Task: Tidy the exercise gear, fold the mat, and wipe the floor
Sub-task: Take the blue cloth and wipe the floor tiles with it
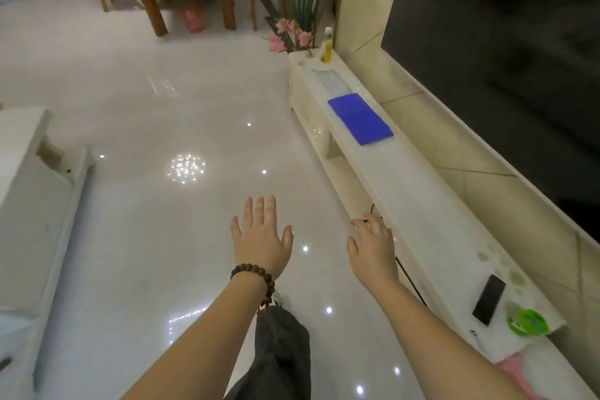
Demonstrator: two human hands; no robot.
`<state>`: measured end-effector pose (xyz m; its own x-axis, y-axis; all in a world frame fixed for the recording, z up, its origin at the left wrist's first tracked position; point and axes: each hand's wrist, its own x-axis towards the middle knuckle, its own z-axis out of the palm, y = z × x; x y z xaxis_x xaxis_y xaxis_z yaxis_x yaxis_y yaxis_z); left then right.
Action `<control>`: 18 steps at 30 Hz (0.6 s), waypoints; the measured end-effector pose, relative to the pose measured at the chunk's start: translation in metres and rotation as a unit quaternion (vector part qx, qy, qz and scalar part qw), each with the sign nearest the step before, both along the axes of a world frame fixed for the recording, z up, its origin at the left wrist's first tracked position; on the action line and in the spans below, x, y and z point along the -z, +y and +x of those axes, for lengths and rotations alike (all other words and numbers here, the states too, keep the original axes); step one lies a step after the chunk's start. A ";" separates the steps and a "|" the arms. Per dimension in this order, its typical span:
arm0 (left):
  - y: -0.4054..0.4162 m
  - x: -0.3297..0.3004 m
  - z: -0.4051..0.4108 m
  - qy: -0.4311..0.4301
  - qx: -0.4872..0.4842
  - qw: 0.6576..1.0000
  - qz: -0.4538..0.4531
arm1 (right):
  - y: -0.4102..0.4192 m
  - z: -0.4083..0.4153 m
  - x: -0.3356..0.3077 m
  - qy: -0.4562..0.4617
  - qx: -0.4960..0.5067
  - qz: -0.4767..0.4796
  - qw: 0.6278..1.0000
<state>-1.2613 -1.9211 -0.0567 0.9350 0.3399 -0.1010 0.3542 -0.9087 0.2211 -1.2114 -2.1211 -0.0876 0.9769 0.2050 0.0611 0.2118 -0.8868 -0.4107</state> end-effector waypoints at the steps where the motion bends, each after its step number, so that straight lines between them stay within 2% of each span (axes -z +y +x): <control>1: 0.014 0.004 0.024 -0.006 -0.002 1.000 -0.001 | 0.014 0.026 0.002 0.002 -0.006 -0.001 1.000; 10: 0.131 -0.009 0.243 0.006 0.052 0.998 0.029 | 0.120 0.252 -0.029 0.019 0.022 -0.022 0.999; 18: 0.161 -0.007 0.394 0.016 0.120 0.993 0.004 | 0.155 0.367 -0.014 0.044 0.071 -0.026 0.996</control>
<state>-0.8677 -1.7604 -0.0495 0.9856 0.1081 -0.1302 0.1335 -0.9695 0.2057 -0.8444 -1.9664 -0.0739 0.9973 0.0651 -0.0335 0.0478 -0.9257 -0.3751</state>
